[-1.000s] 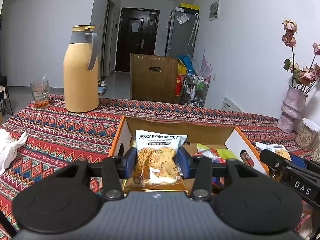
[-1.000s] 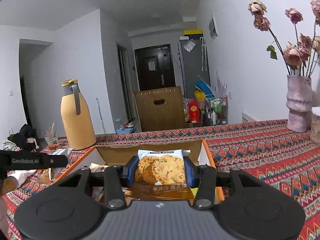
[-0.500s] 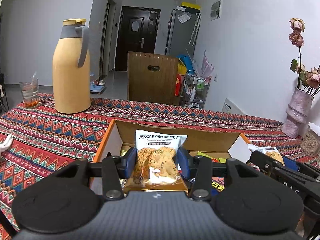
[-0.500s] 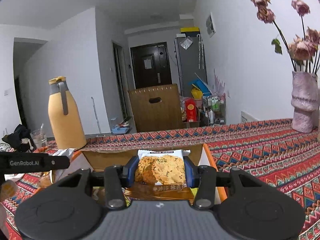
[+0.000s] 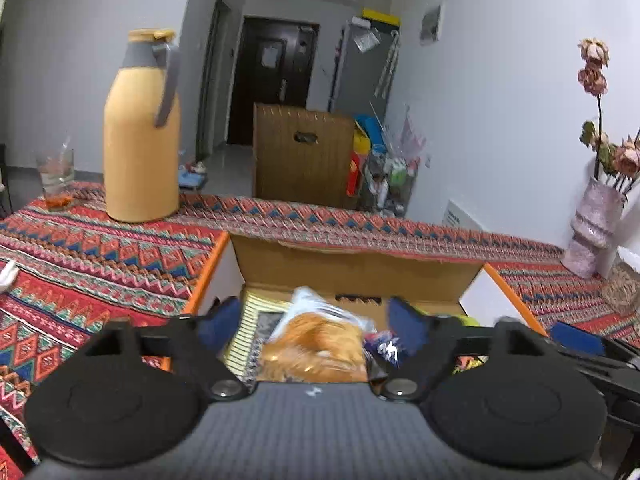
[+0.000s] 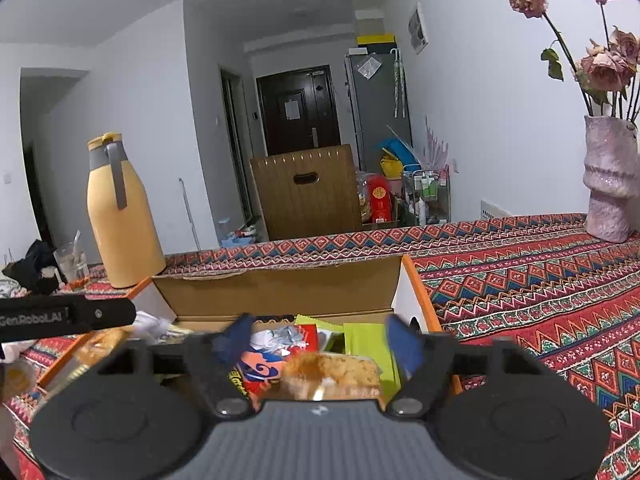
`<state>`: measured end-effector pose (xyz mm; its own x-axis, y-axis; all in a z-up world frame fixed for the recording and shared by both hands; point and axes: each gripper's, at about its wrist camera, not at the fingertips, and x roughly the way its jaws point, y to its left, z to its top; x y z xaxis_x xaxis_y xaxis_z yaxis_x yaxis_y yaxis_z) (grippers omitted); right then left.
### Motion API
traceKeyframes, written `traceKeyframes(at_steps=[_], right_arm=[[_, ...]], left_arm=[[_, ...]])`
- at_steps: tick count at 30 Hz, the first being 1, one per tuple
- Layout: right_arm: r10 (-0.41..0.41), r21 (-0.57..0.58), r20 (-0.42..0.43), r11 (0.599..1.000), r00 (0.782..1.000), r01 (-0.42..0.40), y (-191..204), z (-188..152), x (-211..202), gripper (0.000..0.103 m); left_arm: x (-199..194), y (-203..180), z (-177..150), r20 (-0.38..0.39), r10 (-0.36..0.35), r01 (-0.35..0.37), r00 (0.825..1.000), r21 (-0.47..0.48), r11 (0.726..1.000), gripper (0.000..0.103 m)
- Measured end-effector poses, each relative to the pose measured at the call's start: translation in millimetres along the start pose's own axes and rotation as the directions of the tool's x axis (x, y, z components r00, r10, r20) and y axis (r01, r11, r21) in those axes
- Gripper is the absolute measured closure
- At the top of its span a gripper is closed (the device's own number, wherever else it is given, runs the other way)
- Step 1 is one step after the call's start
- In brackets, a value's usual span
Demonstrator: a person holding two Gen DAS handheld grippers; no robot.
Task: Organize snacks
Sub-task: 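Open both grippers to drop the packets into the box, then lift both open grippers up out of the box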
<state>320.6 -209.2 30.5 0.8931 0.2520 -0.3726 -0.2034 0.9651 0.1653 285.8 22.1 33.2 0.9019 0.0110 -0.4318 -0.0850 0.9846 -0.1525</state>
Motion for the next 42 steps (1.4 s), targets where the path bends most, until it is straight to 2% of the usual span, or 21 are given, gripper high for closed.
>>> traceKeyframes(at_steps=[1, 2, 3, 23, 34, 42], right_arm=[[-0.001, 0.001, 0.008, 1.000, 1.000, 0.001, 0, 0, -2, 0.010], [-0.001, 0.002, 0.013, 1.000, 1.000, 0.001, 0, 0, -4, 0.004], [-0.003, 0.003, 0.016, 1.000, 1.000, 0.002, 0, 0, -4, 0.000], [-0.014, 0.011, 0.036, 1.000, 0.999, 0.014, -3, 2, -17, 0.000], [-0.023, -0.046, 0.084, 0.999, 0.996, 0.027, 12, 18, -43, 0.000], [-0.011, -0.062, 0.086, 0.998, 0.996, 0.017, 23, 14, -70, 0.000]], left_arm=[[-2, 0, 0, 0.009, -0.001, 0.001, 1.000, -0.004, 1.000, 0.009], [-4, 1, 0, 0.015, -0.002, 0.002, 1.000, -0.009, 1.000, 0.000], [-5, 2, 1, 0.024, 0.002, -0.002, 1.000, -0.016, 1.000, 0.000], [-9, 1, 0, 0.013, 0.016, -0.015, 1.000, -0.024, 1.000, 0.000], [-41, 1, 10, 0.039, 0.020, -0.019, 0.999, -0.022, 1.000, 0.000], [-69, 8, 4, 0.047, 0.019, -0.018, 0.999, -0.023, 1.000, 0.000]])
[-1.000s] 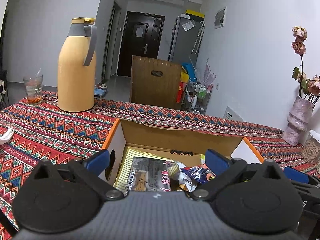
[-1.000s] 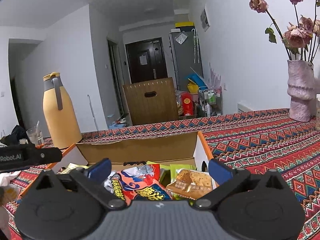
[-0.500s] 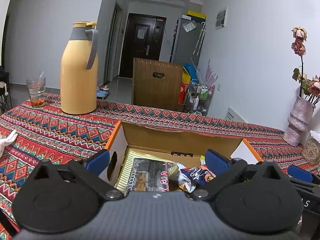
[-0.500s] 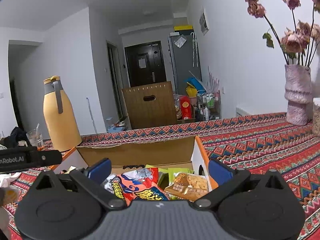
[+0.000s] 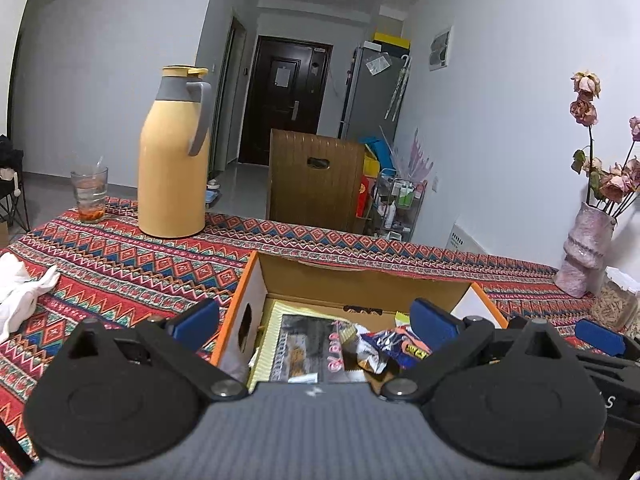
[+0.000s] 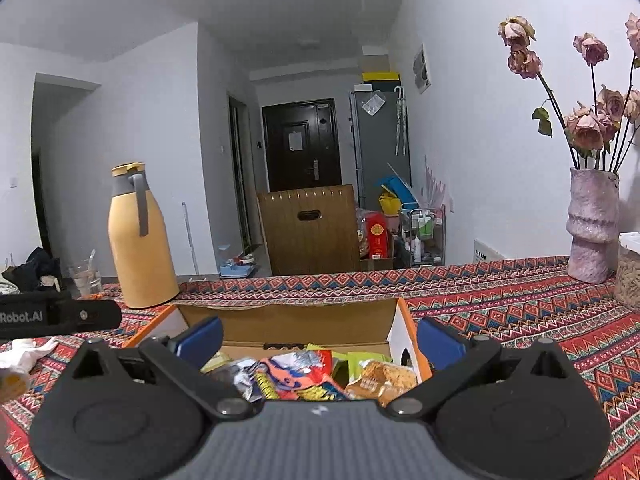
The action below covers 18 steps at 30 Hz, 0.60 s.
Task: Organize snacks
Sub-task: 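Lift both open grippers up out of the box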
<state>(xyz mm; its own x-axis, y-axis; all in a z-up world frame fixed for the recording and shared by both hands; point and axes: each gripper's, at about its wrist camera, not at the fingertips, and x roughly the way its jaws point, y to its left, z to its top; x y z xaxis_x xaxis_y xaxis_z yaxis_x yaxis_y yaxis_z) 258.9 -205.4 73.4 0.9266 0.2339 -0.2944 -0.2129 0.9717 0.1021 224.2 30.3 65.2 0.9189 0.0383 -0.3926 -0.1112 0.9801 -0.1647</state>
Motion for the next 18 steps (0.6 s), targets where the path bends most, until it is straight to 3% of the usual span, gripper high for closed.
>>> traceKeyframes(at_steps=[18], right_arm=[[0.000, -0.019, -0.072, 1.000, 0.997, -0.001, 10, -35, -51, 0.000]], left_arm=[[-39, 39, -38, -0.055, 0.037, -0.036, 0.998, 0.018, 0.999, 0.000]])
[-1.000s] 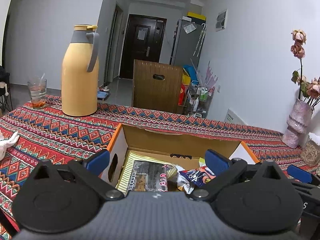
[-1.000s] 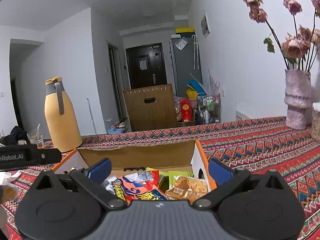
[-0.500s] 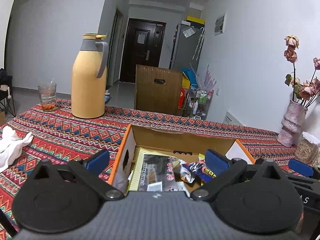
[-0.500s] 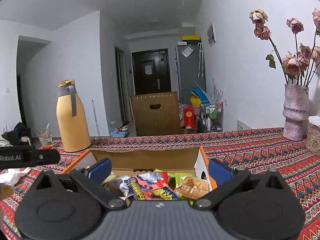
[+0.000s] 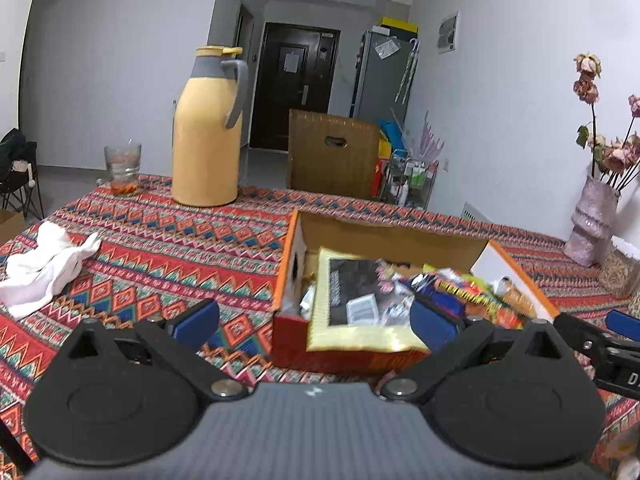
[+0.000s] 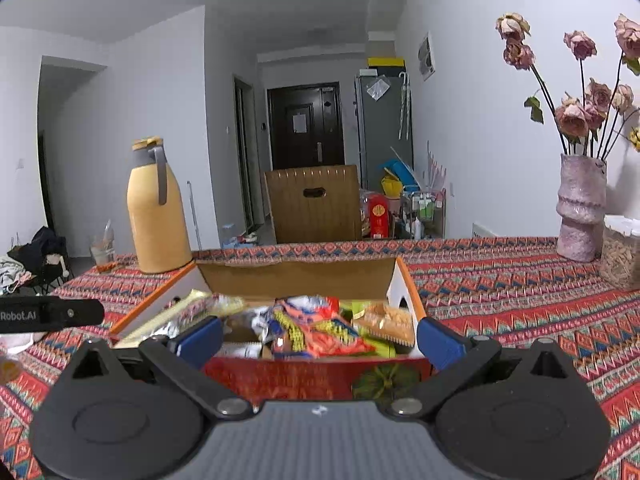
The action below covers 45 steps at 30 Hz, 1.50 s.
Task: Organize snacks
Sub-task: 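Lift both open grippers up out of the box, then move both grippers down to the loose packets in front of the box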
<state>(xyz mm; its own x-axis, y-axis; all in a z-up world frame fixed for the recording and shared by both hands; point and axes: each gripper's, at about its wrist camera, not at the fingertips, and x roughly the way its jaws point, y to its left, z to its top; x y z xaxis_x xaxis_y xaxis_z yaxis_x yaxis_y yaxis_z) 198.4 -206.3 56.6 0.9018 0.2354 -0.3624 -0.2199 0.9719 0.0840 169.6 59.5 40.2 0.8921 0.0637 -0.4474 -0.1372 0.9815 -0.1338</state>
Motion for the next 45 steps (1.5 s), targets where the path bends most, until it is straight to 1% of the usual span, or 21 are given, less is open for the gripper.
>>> traceKeyframes(at_steps=[5, 11, 14, 18, 23, 25, 27, 28, 30, 32, 36, 37, 41, 42, 45], right_arm=[[-0.005, 0.006, -0.058, 1.000, 0.998, 0.006, -2, -19, -1, 0.000], [0.002, 0.015, -0.133, 1.000, 0.991, 0.001, -2, -34, 6, 0.000], [0.045, 0.071, -0.172, 0.997, 0.984, -0.033, -8, -32, 12, 0.000], [0.021, 0.067, -0.207, 0.998, 0.978, -0.007, -8, -27, 24, 0.000], [0.011, 0.077, -0.276, 0.997, 0.961, 0.011, -4, -20, 52, 0.000], [-0.001, 0.078, -0.303, 0.997, 0.953, 0.026, -2, -18, 64, 0.003], [-0.007, 0.076, -0.331, 0.997, 0.944, 0.034, 0, -18, 75, 0.010], [-0.008, 0.076, -0.345, 0.996, 0.939, 0.037, 0, -19, 80, 0.011], [-0.008, 0.073, -0.374, 0.997, 0.927, 0.038, 2, -22, 89, 0.017], [-0.015, 0.065, -0.395, 0.997, 0.919, 0.045, 4, -26, 95, 0.019], [-0.015, 0.069, -0.426, 0.996, 0.905, 0.049, 0, -37, 99, 0.032], [-0.018, 0.064, -0.419, 0.997, 0.908, 0.049, 0, -38, 97, 0.032], [-0.021, 0.050, -0.412, 0.998, 0.911, 0.045, -3, -40, 93, 0.044], [-0.024, 0.038, -0.410, 0.998, 0.912, 0.043, -3, -41, 92, 0.045], [-0.043, -0.008, -0.399, 0.999, 0.916, 0.044, 0, -46, 86, 0.046]], left_arm=[[1, 11, -14, -0.035, 0.007, -0.007, 0.999, 0.000, 1.000, 0.000], [16, 15, -34, -0.086, 0.020, -0.019, 0.996, 0.009, 1.000, 0.000], [24, 17, -40, -0.100, 0.028, -0.027, 0.995, 0.013, 1.000, 0.000], [27, 20, -43, -0.103, 0.014, -0.014, 0.995, 0.003, 1.000, 0.000], [30, 21, -46, -0.112, 0.016, -0.017, 0.994, -0.006, 1.000, 0.000], [30, 23, -46, -0.112, 0.012, -0.014, 0.994, -0.015, 1.000, 0.000], [31, 24, -47, -0.116, 0.009, -0.012, 0.993, -0.022, 1.000, 0.000], [31, 24, -47, -0.119, 0.007, -0.010, 0.993, -0.025, 1.000, 0.000], [31, 25, -47, -0.124, 0.003, -0.007, 0.992, -0.029, 1.000, 0.000], [32, 25, -47, -0.127, 0.001, -0.005, 0.992, -0.031, 1.000, 0.000], [34, 26, -48, -0.137, -0.005, 0.000, 0.991, -0.038, 0.999, 0.000], [35, 26, -48, -0.139, -0.007, 0.001, 0.990, -0.039, 0.999, 0.000], [36, 27, -48, -0.144, -0.008, 0.002, 0.990, -0.043, 0.999, 0.000], [36, 27, -48, -0.145, -0.008, 0.001, 0.989, -0.044, 0.999, 0.000], [36, 27, -48, -0.146, -0.006, 0.000, 0.989, -0.045, 0.999, 0.000]])
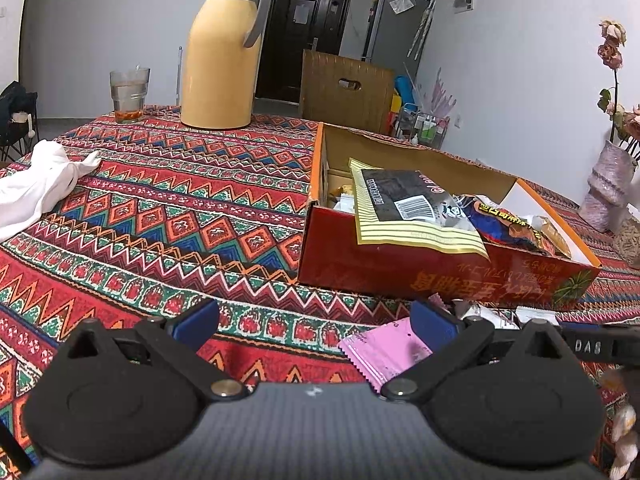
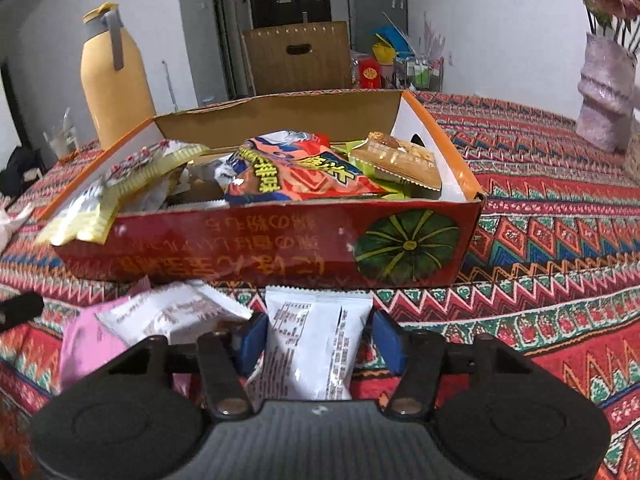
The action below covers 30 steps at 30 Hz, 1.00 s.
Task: Organize snacks
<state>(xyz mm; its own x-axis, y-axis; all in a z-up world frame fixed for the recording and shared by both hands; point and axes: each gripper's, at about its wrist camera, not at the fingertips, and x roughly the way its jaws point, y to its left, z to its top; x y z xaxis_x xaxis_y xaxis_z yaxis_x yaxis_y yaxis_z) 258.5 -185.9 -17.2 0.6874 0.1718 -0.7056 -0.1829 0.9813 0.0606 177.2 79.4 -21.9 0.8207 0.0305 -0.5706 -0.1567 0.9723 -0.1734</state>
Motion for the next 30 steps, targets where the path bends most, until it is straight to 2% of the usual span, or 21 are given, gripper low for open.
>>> traceKeyframes(at_steps=[5, 8, 12, 18, 24, 30], right_arm=[[-0.013, -0.068, 0.023, 0.998, 1.000, 0.014, 10, -10, -7, 0.046], [0.008, -0.098, 0.040, 0.995, 0.999, -0.004, 14, -14, -12, 0.063], [0.019, -0.091, 0.082, 0.996, 0.996, -0.012, 12, -21, -21, 0.064], [0.021, -0.022, 0.167, 1.000, 0.986, -0.017, -6, -25, -39, 0.064], [0.031, 0.028, 0.176, 0.999, 0.984, -0.036, -20, -29, -38, 0.064], [0.064, 0.054, 0.201, 0.996, 0.978, -0.076, -28, -33, -40, 0.064]], left_arm=[[1, 0, 0, -0.005, 0.004, -0.004, 1.000, -0.002, 1.000, 0.000], [0, 0, -1, -0.003, 0.008, -0.008, 1.000, -0.002, 1.000, 0.000], [0, 0, -1, -0.003, 0.014, -0.014, 1.000, -0.002, 1.000, 0.000], [3, -6, 0, -0.028, 0.025, -0.024, 0.999, 0.028, 0.999, 0.000], [5, -28, -1, -0.092, 0.034, -0.023, 0.995, 0.114, 0.993, 0.000], [16, -51, 0, -0.173, 0.044, -0.024, 0.984, 0.111, 0.993, 0.000]])
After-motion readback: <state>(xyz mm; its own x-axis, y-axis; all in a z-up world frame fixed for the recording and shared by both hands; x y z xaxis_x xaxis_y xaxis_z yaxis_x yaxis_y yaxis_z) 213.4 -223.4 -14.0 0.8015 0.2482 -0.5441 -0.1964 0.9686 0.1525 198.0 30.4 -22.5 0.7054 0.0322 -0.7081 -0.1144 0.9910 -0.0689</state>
